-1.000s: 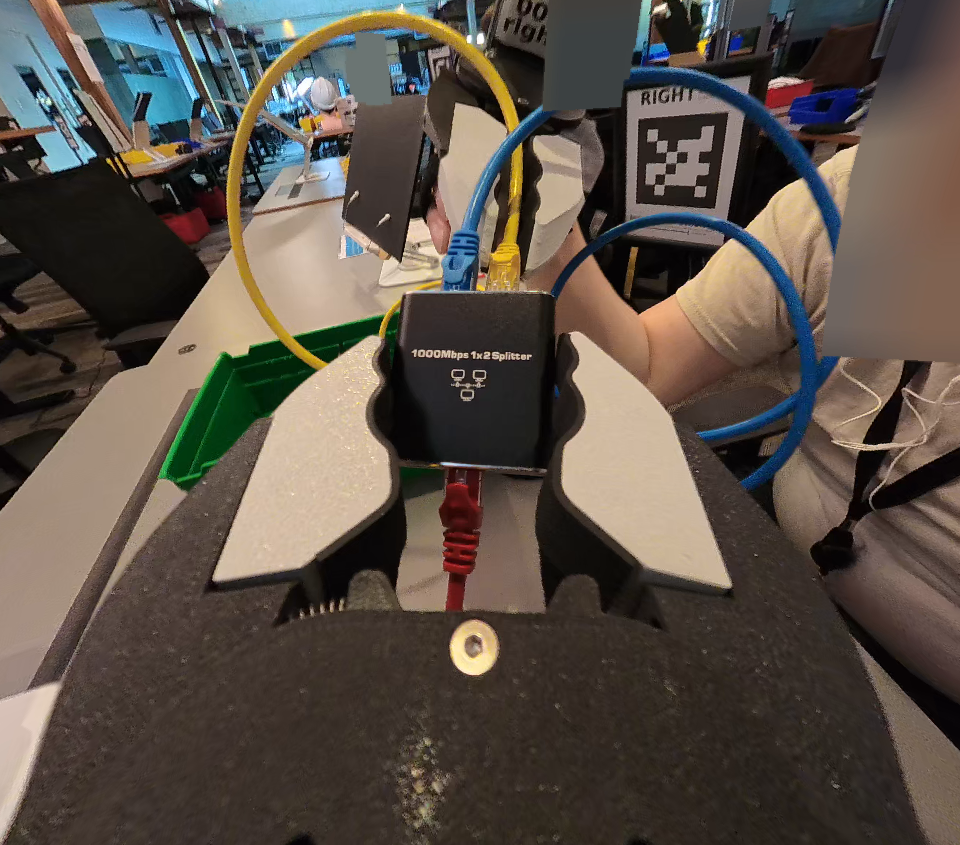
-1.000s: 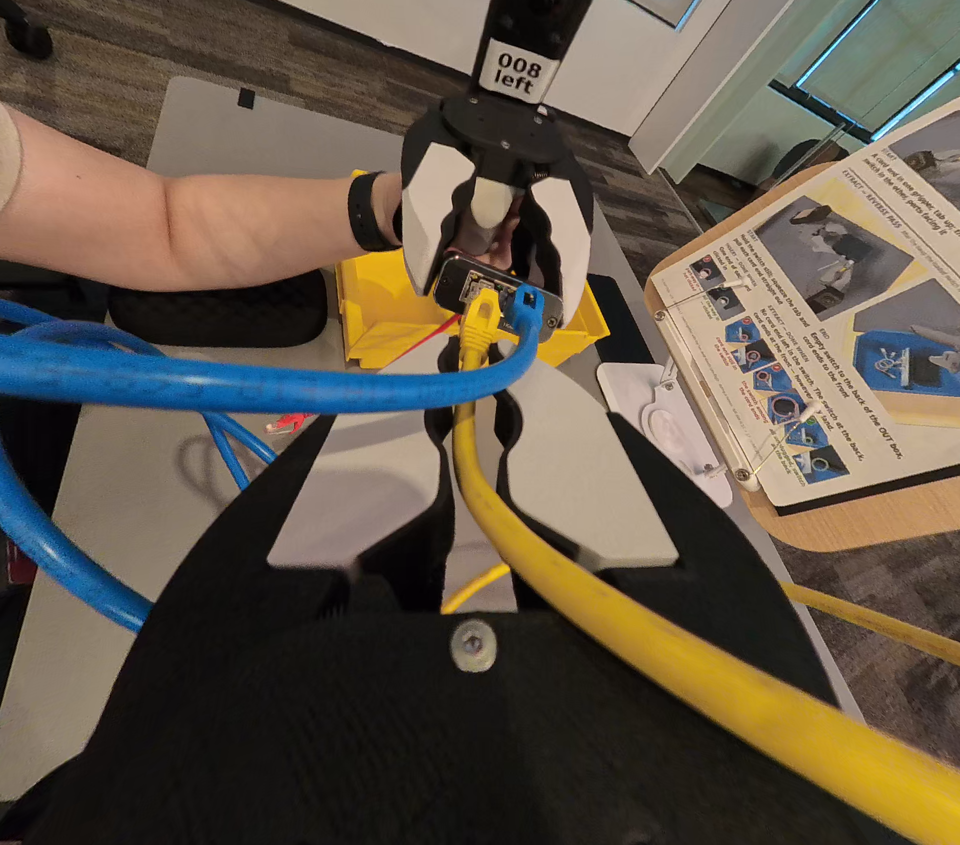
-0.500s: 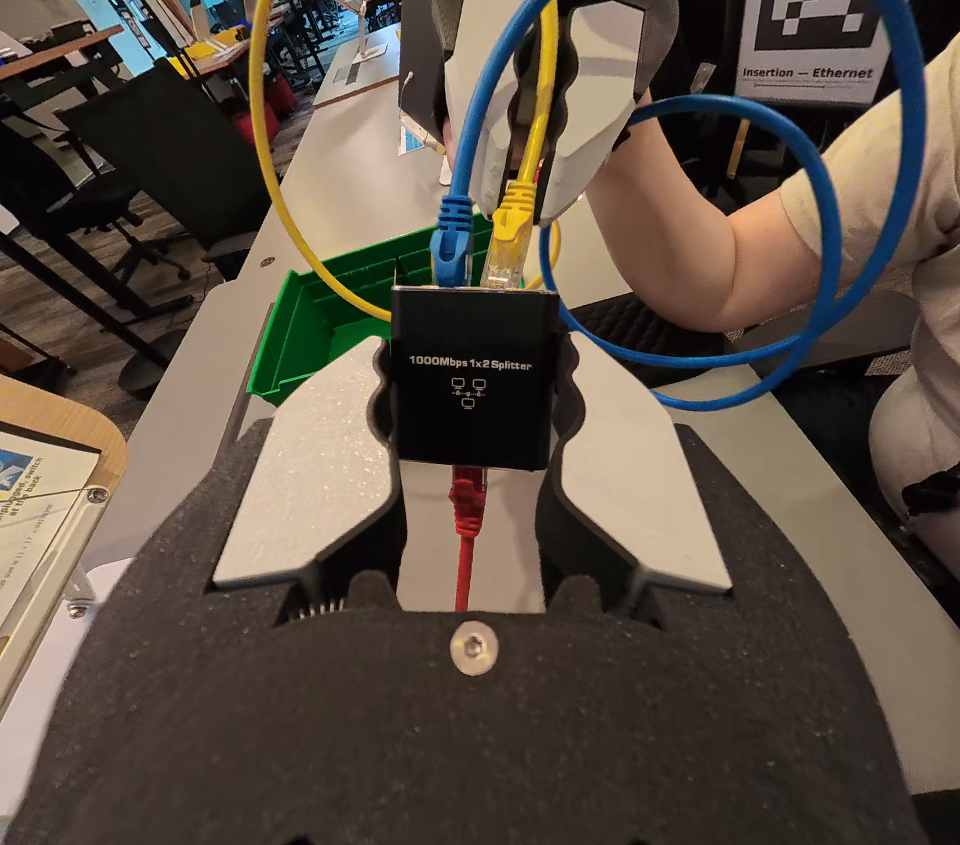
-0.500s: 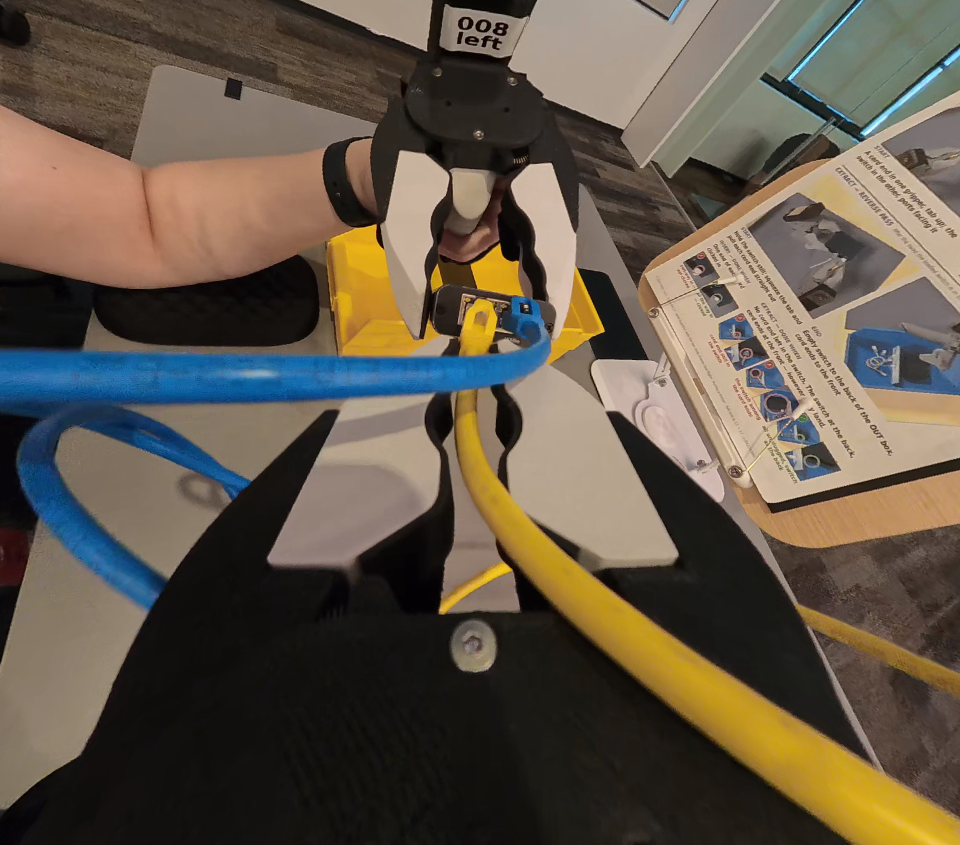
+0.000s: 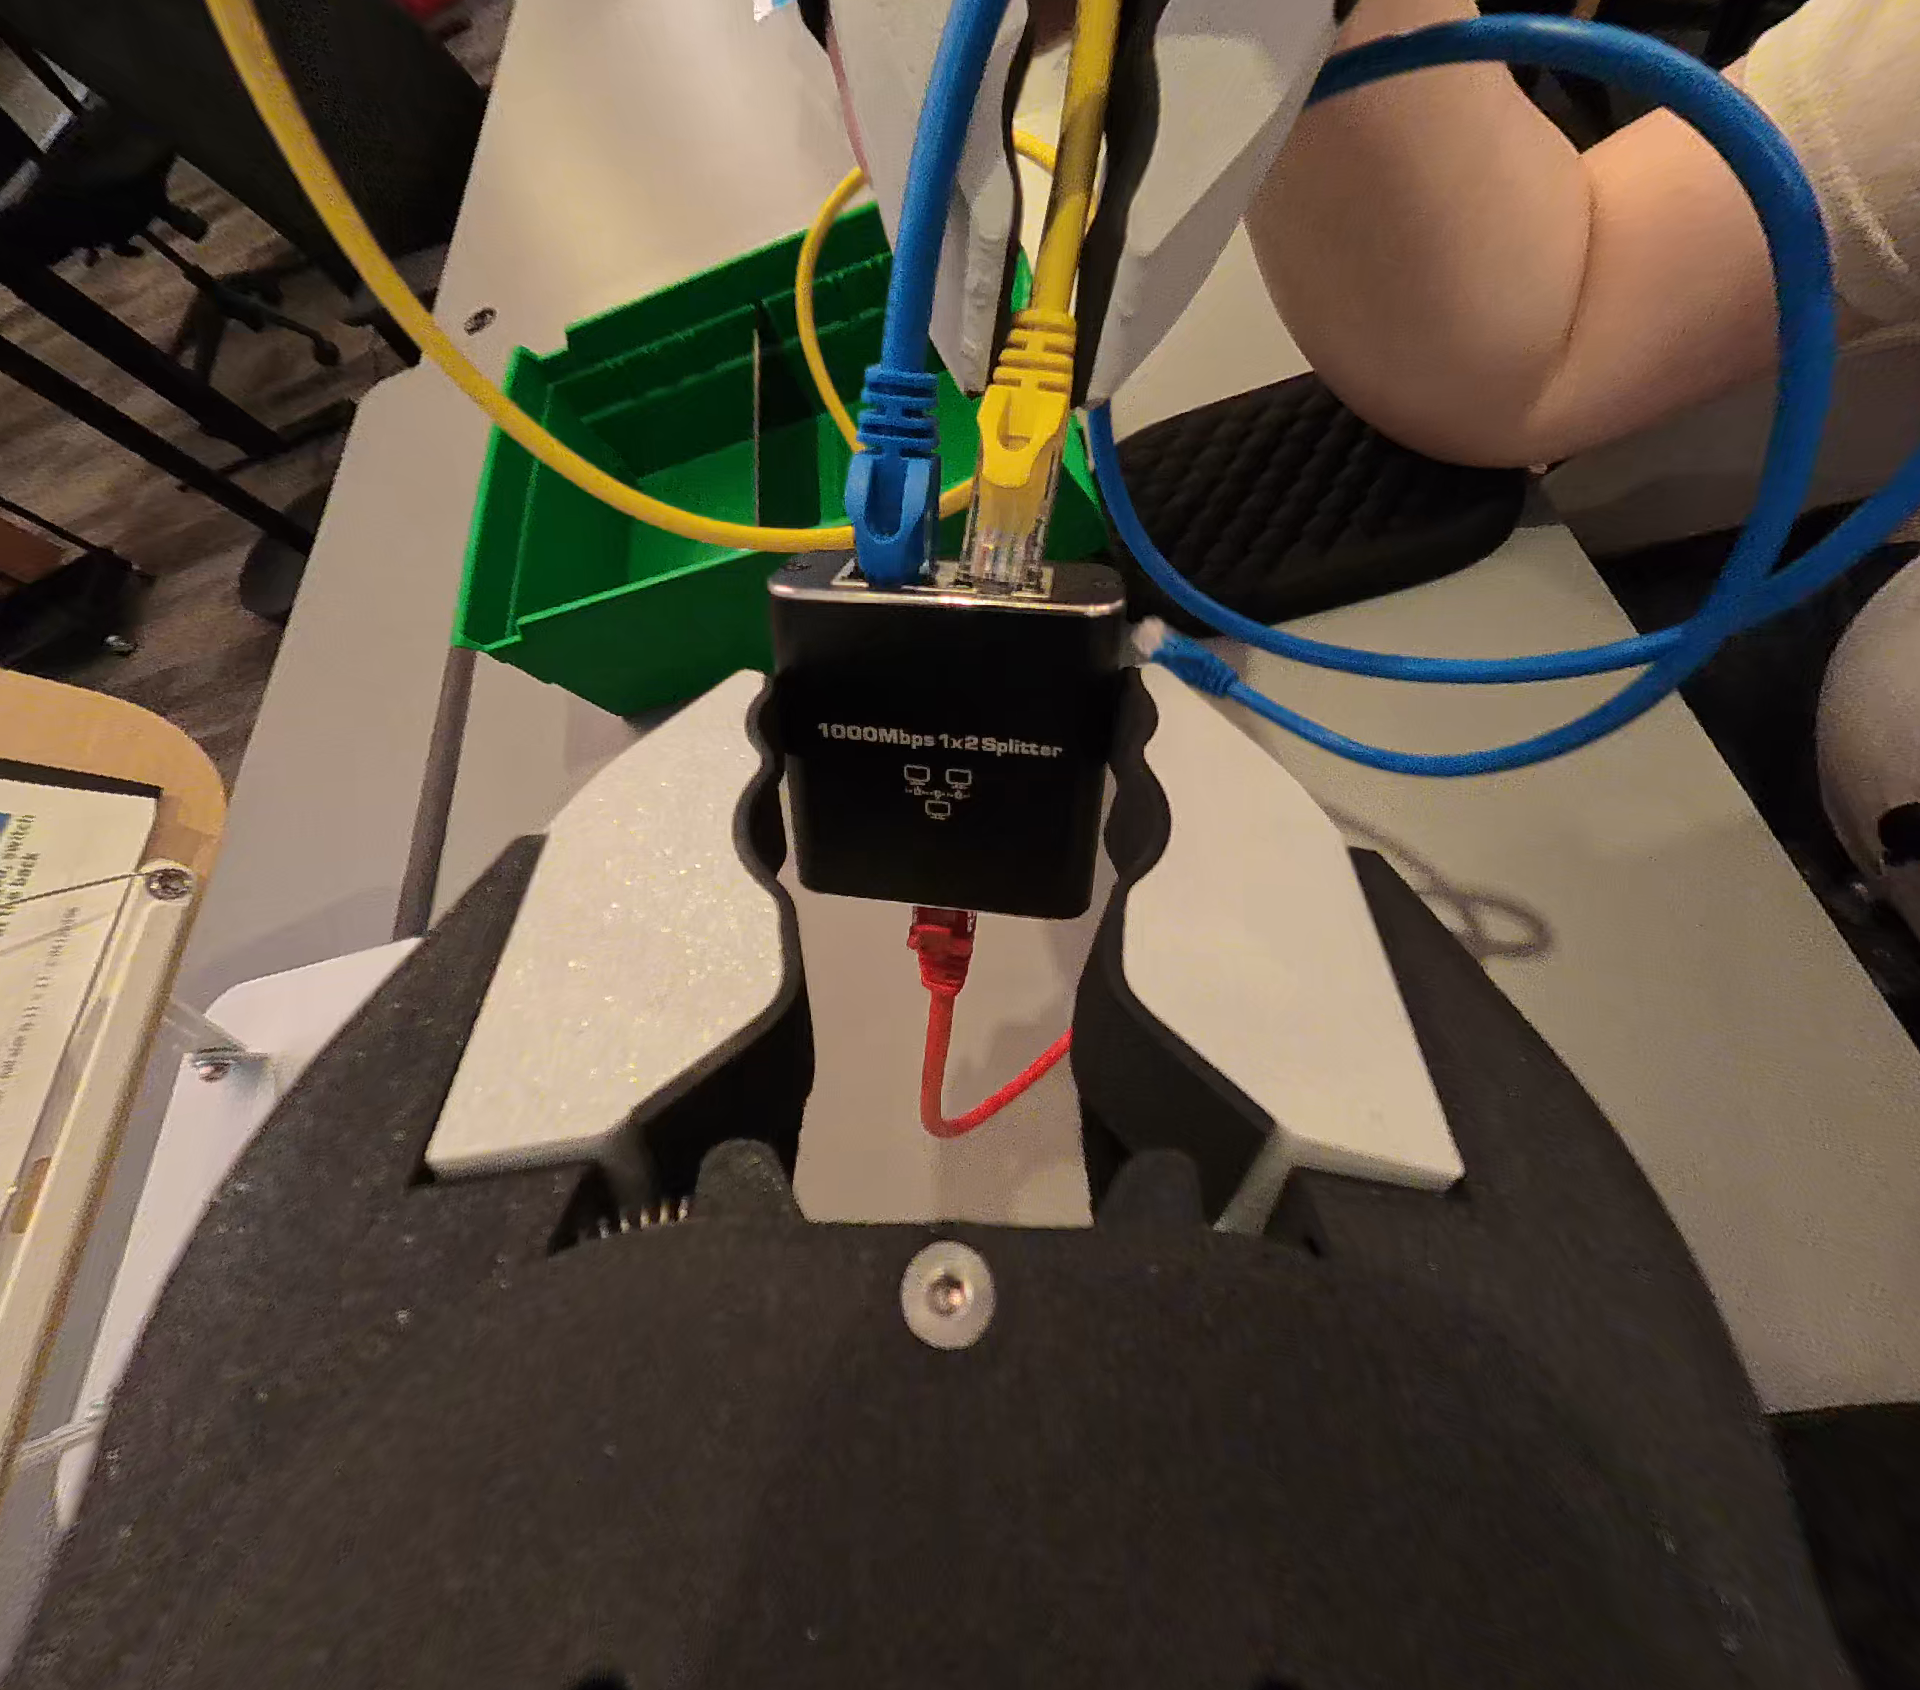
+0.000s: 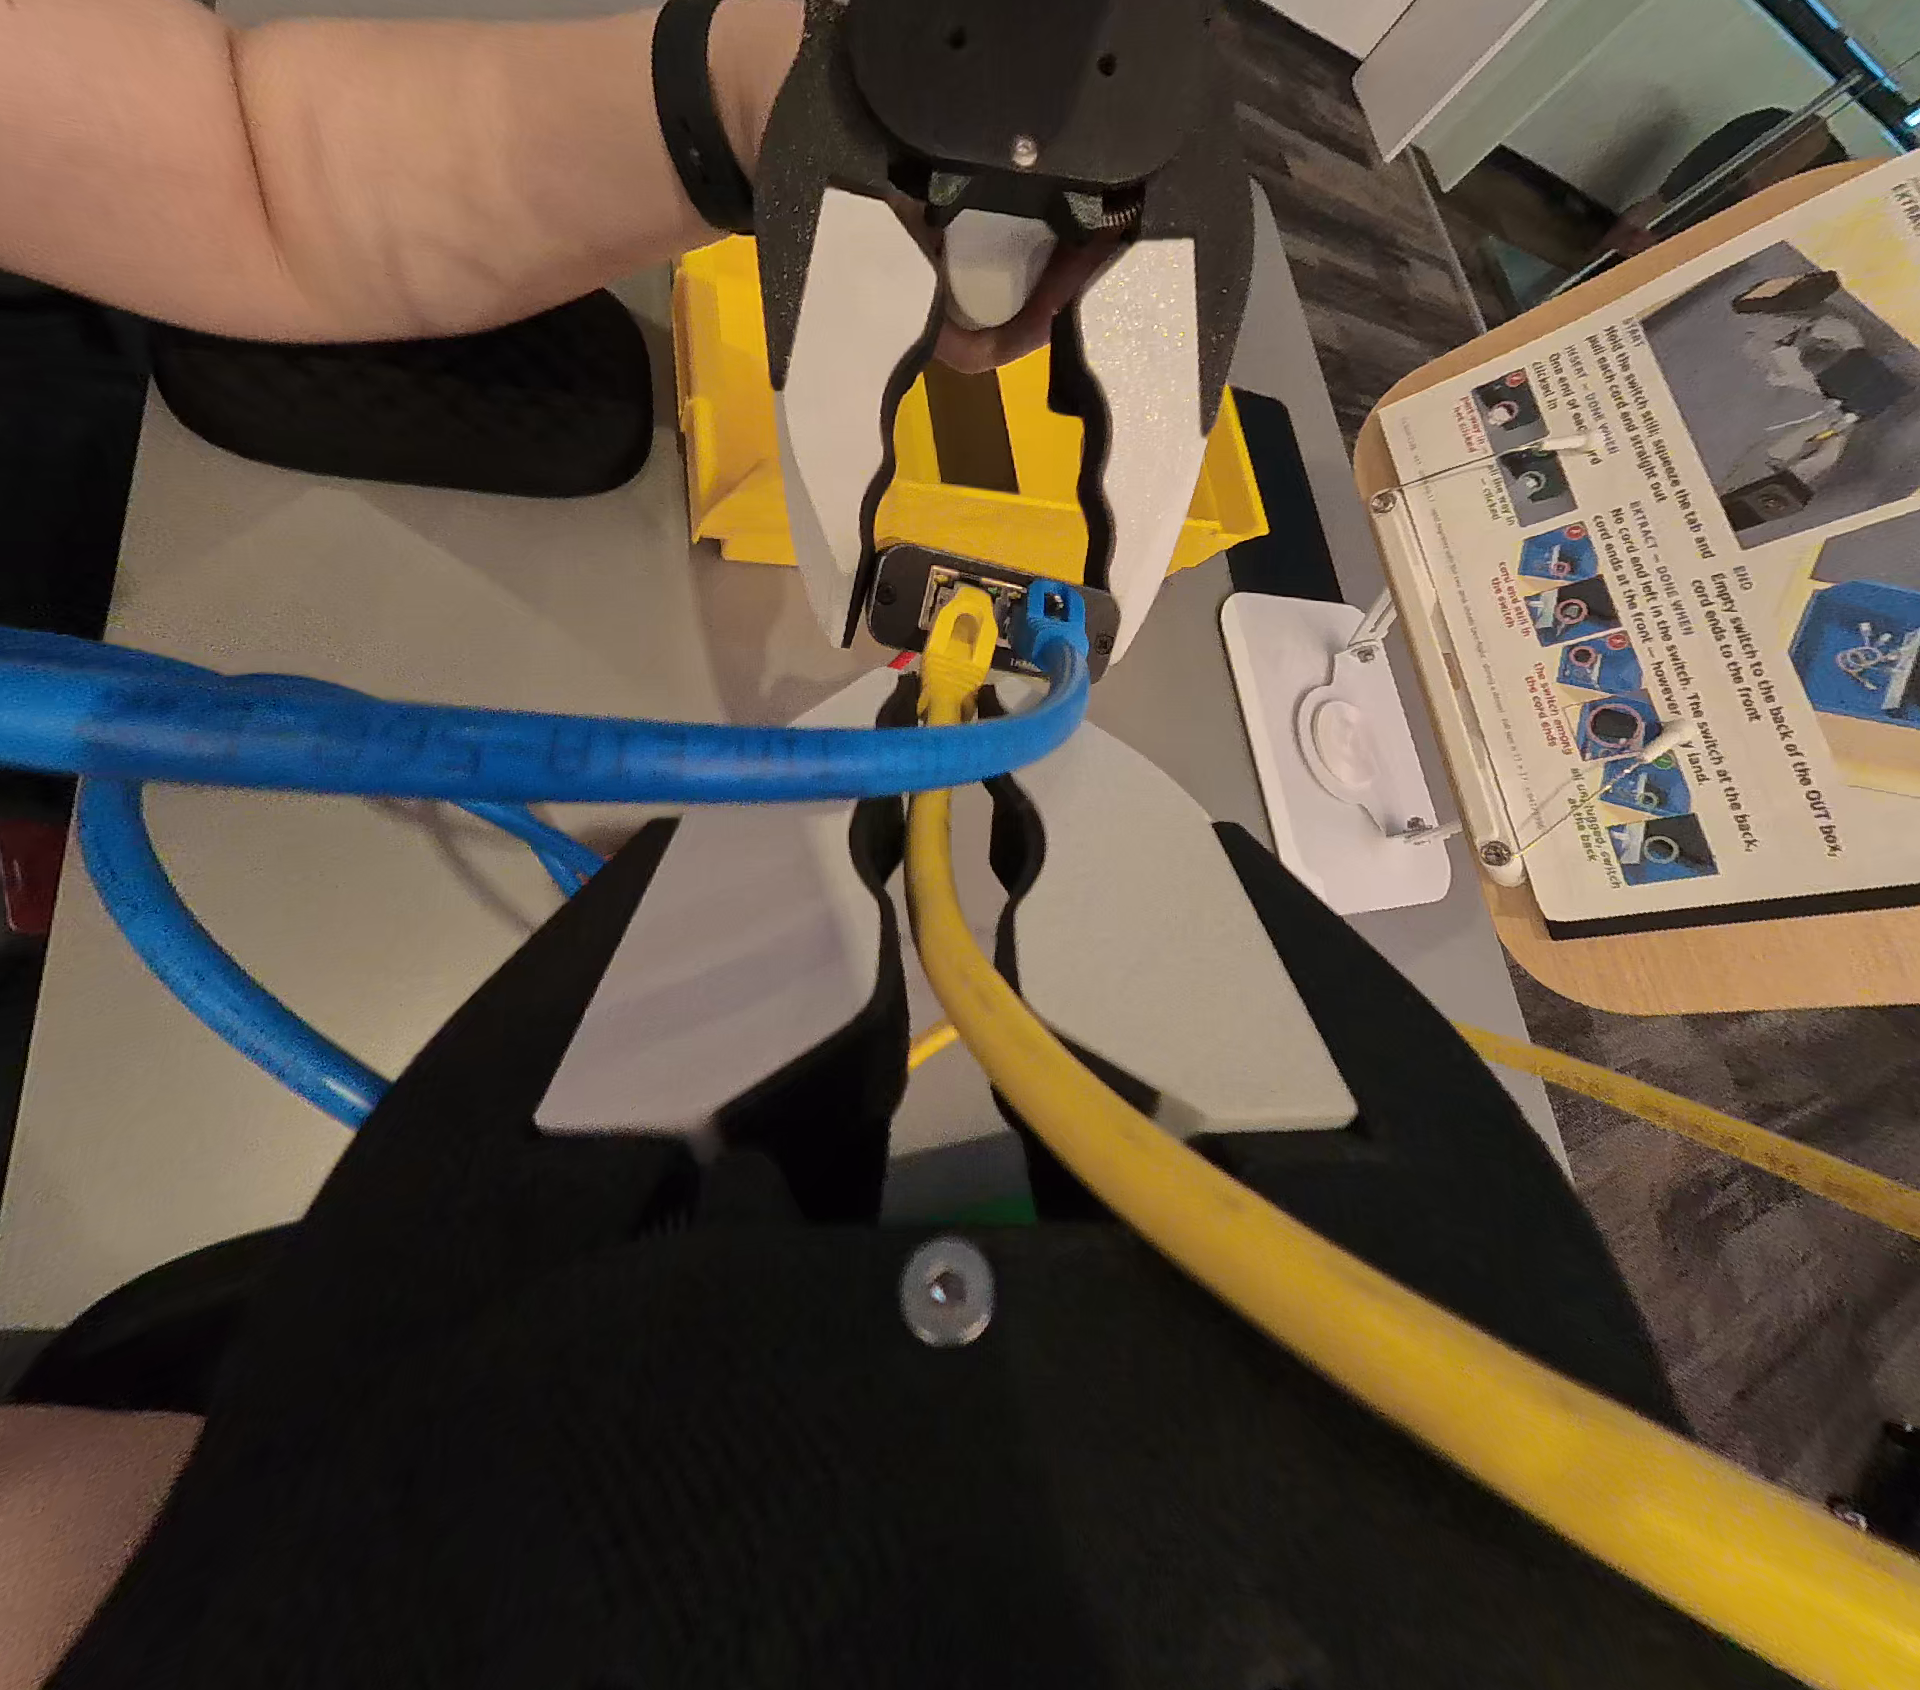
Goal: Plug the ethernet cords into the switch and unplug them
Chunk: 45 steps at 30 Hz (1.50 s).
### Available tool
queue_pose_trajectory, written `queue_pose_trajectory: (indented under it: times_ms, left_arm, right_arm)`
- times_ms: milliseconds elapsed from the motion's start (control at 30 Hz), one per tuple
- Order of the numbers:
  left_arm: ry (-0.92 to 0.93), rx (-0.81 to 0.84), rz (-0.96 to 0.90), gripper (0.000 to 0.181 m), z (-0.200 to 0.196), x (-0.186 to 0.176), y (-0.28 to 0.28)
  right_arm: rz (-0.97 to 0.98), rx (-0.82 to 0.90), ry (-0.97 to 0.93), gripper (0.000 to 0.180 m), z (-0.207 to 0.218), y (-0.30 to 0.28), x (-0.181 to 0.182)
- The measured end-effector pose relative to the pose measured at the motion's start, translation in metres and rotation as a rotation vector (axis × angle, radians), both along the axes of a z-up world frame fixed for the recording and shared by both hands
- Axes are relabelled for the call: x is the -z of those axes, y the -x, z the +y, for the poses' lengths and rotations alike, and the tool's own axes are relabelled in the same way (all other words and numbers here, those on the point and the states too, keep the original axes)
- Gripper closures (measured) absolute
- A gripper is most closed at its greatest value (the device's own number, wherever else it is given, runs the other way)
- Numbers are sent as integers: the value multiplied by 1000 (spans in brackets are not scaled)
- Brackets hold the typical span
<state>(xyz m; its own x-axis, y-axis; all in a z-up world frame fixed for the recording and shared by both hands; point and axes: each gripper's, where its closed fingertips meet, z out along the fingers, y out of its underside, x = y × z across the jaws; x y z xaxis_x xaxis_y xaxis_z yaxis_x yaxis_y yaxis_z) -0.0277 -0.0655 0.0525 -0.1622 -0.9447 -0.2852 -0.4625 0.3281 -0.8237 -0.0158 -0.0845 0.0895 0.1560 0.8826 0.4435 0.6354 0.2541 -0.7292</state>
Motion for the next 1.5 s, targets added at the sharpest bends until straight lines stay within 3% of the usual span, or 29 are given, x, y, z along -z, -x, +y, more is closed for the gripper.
queue_pose_trajectory:
  times_ms: [400, 1033, 1200, 1333, 1500]
  left_arm:
    - [73, 49, -47, 121, 1, -2, 2]
    - [107, 82, -92, 122, 3, -8, 15]
    - [86, 64, -58, 122, 3, -3, 10]
    - [43, 42, 31, 122, 5, 17, 1]
    - [68, 84, 50, 122, -1, 26, -9]
  right_arm:
    - [28, -85, -45, 167, 3, 0, 0]
    - [-7, -39, 24, 167, 8, -39, 13]
    - [92, 48, -31, 167, 8, -68, -10]
    - [204, -4, -124, 167, -14, -66, -40]
    - [122, -44, -121, 167, -26, -44, -31]
